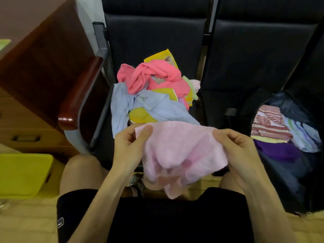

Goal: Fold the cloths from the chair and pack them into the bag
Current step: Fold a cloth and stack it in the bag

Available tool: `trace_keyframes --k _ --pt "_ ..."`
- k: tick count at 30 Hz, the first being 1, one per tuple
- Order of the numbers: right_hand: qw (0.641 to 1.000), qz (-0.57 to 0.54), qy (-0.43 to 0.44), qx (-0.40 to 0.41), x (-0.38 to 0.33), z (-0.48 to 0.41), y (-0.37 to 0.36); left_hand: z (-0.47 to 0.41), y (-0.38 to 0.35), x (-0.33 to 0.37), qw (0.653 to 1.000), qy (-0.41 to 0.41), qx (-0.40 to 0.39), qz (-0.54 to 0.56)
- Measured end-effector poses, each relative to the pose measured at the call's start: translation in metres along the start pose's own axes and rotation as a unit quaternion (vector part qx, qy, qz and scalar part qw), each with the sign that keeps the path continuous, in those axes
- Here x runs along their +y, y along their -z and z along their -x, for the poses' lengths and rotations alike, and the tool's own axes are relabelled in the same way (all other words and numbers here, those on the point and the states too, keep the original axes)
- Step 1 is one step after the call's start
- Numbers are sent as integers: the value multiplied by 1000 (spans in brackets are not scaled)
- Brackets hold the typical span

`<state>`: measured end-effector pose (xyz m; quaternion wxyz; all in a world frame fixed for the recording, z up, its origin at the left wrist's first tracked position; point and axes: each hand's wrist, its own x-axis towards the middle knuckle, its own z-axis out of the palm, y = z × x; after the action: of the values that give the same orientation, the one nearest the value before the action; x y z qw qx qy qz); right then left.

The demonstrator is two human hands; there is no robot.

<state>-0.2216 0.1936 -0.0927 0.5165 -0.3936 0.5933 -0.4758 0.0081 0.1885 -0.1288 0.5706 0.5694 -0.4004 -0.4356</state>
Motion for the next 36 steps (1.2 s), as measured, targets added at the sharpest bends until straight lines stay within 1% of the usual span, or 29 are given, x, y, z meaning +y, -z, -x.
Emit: trace_keyframes --k 5,8,12,15,18,20,24,27,29,32,34,36 --pt "998 -12 -12 -55 -6 -13 -9 7 -30 13 1000 6 3 -5" --pt "997 -36 -12 -74 -9 -12 -14 13 -43 22 1000 -10 -1 4" --pt "995 -53 21 -84 -10 -6 -28 25 -53 30 998 -45 -44 -1" --pt "995 -55 51 -71 -11 0 -37 35 -57 35 994 -61 -86 5" --pt "994 -58 73 -58 -10 6 -39 36 -52 36 991 -79 -109 1" --pt "994 -64 80 -32 -11 14 -39 36 -49 36 988 -93 -126 -6" --pt "995 -60 76 12 -12 21 -39 43 -46 34 980 -125 -151 -32" --pt "996 -58 61 30 -13 23 -42 48 -39 35 968 -134 -195 -81" --pt "996 -77 41 21 -14 25 -47 48 -34 33 961 -153 -194 -128" --pt "995 -93 28 4 -14 27 -51 46 -31 32 960 -172 -165 -145" --pt "995 -95 30 -9 -17 29 -51 43 -28 31 955 -180 -190 -139" --pt "994 -102 28 -22 -20 31 -49 40 -23 27 936 -216 -226 -161"
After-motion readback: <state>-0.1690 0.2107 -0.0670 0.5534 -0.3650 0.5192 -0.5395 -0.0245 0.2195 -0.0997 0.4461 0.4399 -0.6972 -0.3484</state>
